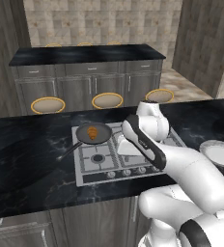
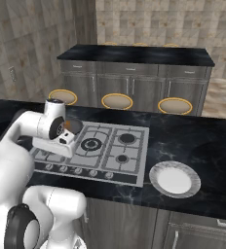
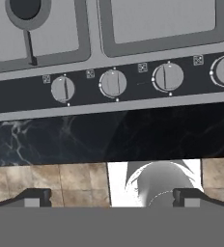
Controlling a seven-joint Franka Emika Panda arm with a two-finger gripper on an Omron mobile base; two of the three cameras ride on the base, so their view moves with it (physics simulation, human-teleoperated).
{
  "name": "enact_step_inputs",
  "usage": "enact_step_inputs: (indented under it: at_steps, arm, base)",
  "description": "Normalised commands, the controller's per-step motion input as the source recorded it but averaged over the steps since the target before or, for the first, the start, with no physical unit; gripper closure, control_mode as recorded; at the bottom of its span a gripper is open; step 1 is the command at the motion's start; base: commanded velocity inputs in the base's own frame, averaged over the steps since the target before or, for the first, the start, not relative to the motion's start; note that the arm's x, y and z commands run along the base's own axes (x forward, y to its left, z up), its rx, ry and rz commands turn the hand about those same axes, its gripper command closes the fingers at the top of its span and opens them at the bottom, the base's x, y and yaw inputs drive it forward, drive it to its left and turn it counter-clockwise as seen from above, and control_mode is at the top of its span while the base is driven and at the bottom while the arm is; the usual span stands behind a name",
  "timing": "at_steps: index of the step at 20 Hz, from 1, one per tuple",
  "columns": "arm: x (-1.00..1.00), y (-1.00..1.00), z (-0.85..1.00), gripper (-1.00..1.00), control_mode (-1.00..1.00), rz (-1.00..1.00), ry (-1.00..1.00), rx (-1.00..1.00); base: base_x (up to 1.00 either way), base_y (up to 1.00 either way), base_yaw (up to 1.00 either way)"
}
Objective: Pick the croissant and place it on the pan. Then turn on the stove to warm the croissant.
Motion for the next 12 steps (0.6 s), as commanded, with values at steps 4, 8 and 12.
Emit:
enact_step_inputs:
  at_steps: [4, 8, 12]
  arm:
    - [0.21, 0.00, -0.21, -1.00, -1.00, 0.00, 0.03, -0.03]
    - [0.22, 0.00, -0.18, -1.00, -1.00, 0.00, 0.04, -0.02]
    - [0.24, 0.00, -0.20, -1.00, -1.00, 0.00, 0.04, 0.00]
  base:
    - [0.00, 0.00, 0.00]
    - [0.00, 0.00, 0.00]
    - [0.00, 0.00, 0.00]
